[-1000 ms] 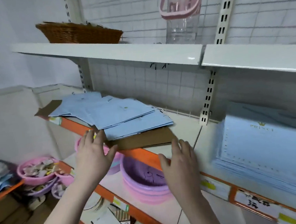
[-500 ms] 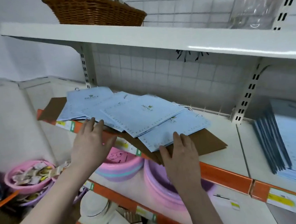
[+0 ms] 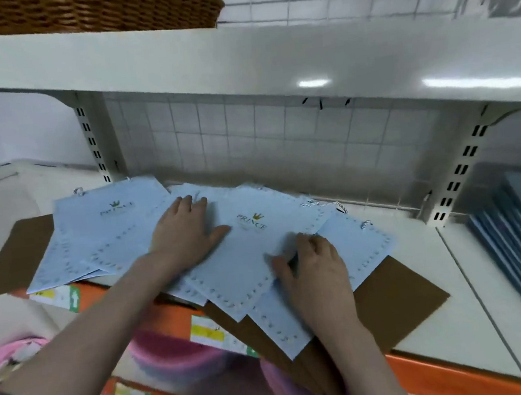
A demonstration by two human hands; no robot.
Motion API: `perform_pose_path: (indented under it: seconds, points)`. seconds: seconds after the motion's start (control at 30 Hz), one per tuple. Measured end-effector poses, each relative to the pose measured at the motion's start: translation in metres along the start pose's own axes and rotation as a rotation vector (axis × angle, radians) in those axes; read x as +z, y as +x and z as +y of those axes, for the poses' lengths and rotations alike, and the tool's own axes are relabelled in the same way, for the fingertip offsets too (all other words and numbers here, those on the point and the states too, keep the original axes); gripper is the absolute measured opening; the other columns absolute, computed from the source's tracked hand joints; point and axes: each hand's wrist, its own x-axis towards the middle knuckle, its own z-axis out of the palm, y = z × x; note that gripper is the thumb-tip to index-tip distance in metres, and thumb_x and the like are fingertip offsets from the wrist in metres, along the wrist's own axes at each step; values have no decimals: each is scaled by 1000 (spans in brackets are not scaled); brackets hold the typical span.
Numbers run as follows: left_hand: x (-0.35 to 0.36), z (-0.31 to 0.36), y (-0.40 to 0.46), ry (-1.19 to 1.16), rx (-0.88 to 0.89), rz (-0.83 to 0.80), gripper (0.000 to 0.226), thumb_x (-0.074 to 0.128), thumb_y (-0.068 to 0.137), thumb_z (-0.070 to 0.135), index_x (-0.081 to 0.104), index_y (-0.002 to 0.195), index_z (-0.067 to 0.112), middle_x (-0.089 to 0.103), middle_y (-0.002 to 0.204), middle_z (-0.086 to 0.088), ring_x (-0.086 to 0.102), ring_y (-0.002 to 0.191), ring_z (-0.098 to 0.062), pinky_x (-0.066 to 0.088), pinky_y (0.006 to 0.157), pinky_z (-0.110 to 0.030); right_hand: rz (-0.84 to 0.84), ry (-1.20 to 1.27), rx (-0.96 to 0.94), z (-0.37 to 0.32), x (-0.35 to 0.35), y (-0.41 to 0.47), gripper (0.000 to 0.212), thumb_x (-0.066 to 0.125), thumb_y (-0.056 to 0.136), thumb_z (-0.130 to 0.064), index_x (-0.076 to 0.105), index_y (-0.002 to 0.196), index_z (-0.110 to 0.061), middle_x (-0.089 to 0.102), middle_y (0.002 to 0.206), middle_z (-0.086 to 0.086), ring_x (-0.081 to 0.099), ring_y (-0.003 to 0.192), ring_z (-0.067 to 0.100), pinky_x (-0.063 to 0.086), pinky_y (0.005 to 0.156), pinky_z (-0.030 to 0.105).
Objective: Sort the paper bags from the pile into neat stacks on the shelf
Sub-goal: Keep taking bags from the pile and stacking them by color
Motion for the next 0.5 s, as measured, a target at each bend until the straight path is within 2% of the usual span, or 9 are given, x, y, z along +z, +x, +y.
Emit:
perform_pose_path:
  seconds: [0.13,0.23,0.33,0.4,0.5]
  points:
    - [13,0,26,0,6,-146,83,39,80,73,36,135,11,48,131,-16,46,118,-33,40,95,-42,-20,-57,20,-7,9,8,70,24,90,-64,43,131,-10,48,125,11,42,122,29,35,101,36]
    - [14,-1,37,20,-18,-131,88,45,70,80,47,120,7,52,117,-17,49,108,-34,43,89,-42,-102,-103,45,-8,12,11,65,30,93,-61,34,137,-13,42,131,10,35,126,28,30,106,35]
    - [12,-12,51,-99,-65,-176,97,49,63,82,50,122,5,53,120,-19,50,110,-36,43,90,-42,-134,-71,92,-7,10,13,64,37,92,-59,31,138,-15,41,136,9,33,130,27,29,108,34]
    - [8,-17,54,-310,-74,-177,84,61,70,69,49,124,5,53,125,-16,51,112,-33,42,89,-39,-154,-23,123,-12,5,13,64,42,92,-57,29,140,-16,40,138,8,34,130,26,29,107,33]
    - [7,-24,50,-664,-117,-28,43,71,78,43,56,102,12,61,100,-10,58,90,-29,43,73,-34,-96,94,188,-22,3,13,71,49,90,-53,22,145,-15,37,140,9,36,128,27,32,103,34]
